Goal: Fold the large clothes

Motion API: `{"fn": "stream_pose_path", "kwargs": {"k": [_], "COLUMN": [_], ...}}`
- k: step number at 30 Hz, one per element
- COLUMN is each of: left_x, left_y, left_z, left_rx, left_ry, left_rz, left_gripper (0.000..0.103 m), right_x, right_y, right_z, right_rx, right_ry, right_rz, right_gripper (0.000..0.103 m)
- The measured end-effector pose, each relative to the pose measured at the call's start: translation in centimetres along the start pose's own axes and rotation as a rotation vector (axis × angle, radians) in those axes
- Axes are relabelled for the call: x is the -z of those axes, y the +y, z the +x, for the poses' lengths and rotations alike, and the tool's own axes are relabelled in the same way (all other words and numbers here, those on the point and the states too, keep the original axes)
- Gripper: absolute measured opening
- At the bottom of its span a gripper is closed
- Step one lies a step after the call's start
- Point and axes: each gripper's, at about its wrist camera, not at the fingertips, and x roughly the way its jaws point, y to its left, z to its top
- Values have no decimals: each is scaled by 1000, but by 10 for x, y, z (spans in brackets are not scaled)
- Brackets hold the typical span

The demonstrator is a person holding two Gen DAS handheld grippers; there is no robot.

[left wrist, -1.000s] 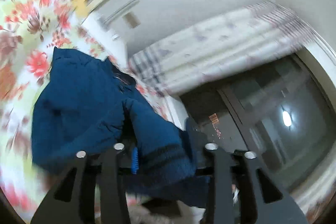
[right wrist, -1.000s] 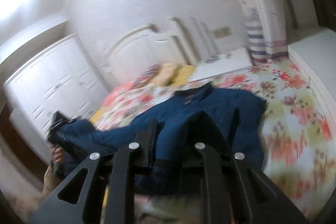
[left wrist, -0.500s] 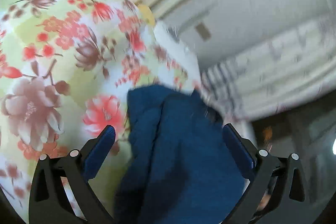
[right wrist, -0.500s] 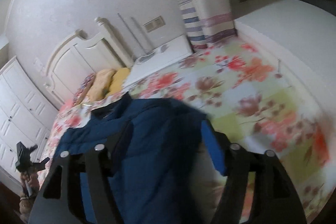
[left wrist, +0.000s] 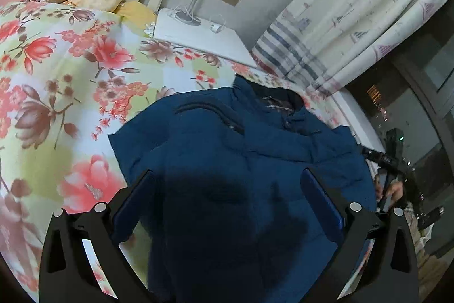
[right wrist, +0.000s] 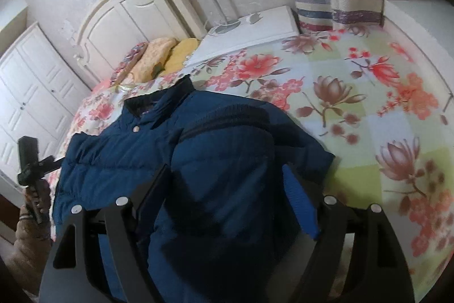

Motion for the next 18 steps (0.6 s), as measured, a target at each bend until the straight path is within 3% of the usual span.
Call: {"fn": "stream_pose_path", "kwargs": {"k": [8,11,12,13,14,15,18], "left_x": [-33,-46,-46,-45,-41,-39,-30], "left_y": [-5,2,3,3,2,-1,-22], "left_z": [27,52,57,62,62,57,6], "left_rx": [-93,-135,-135,-137,-147,-161,-173], "left_ry": [42,94,106,111,87,45,-142], "left_rz": [93,100,101,106,97,96,116], "left_gripper": [98,96,92,54,33,24,20], "right_x": [-5,-8,-8,-7,-6,-3,1], "right_y": [8,9,9,11,13,19,49], "right_z": [8,9,9,7,4,-4,-41], "right_rx": [4,10,14,26,28,20,71], "right_ry": [7,14,12,0,-16,-47,-156], "right_rz": [-22,-25,-28,-40,-52,-68,-140], "right_gripper": [78,78,70,61,36,19,10]}}
